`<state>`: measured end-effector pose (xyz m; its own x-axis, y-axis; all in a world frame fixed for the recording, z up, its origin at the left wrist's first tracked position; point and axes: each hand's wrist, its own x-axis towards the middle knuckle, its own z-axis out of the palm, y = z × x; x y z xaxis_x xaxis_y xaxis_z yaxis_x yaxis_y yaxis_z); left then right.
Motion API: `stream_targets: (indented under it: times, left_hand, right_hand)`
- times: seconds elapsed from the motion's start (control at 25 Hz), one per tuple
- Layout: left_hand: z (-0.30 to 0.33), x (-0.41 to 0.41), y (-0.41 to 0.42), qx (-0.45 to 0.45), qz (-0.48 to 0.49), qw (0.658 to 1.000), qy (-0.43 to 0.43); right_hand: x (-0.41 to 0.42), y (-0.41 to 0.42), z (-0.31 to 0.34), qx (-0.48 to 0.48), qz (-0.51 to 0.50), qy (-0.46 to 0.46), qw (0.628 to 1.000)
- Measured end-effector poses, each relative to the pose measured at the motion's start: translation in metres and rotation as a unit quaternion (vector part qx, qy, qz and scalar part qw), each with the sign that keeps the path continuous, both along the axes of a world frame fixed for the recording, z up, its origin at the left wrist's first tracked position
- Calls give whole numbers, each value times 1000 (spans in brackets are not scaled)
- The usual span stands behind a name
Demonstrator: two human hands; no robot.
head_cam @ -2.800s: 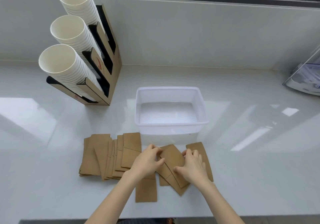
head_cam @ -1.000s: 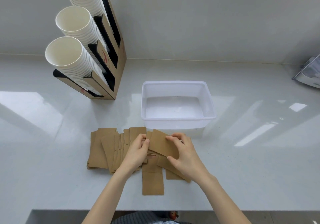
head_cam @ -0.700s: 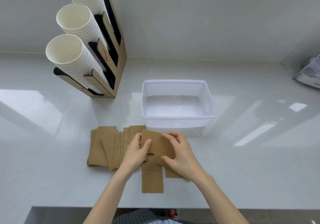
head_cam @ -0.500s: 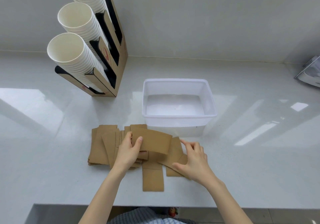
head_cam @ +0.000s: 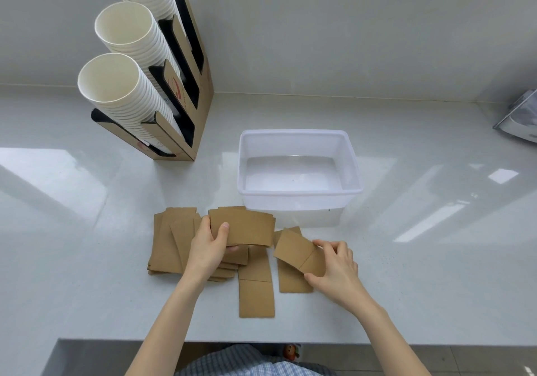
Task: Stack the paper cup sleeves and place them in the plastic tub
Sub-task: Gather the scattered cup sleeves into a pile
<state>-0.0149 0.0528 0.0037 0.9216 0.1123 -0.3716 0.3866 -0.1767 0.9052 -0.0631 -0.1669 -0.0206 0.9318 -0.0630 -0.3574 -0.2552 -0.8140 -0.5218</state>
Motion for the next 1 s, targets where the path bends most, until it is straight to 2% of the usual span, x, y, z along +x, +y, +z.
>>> stream_targets:
  times: [0.2, 0.48, 0.68, 0.8, 0.88, 0.96, 1.0]
  left_hand:
    - [1, -1, -1, 6, -2, 1000, -2]
    - [6, -10, -18, -29, -53, 998, 27]
    - [10, -14, -27, -68, -56, 995, 39]
    - [7, -15, -26, -61, -62, 996, 36]
    - [4, -15, -21, -50, -50, 997, 36]
    - [5, -14, -11, -52, -25, 998, 31]
    - [5, -12, -7, -57, -8, 998, 26]
  right_hand:
    - [5, -2, 13, 44, -8, -32, 999]
    - [22, 27, 29, 66, 71, -70, 993]
    - [27, 44, 23, 65, 109, -85, 988]
    - [29, 46, 22, 84, 115, -88, 986]
    - [28, 44, 21, 136, 83, -81, 984]
    - [26, 40, 16, 183, 0, -72, 981]
    - [24, 37, 13, 171, -40, -67, 982]
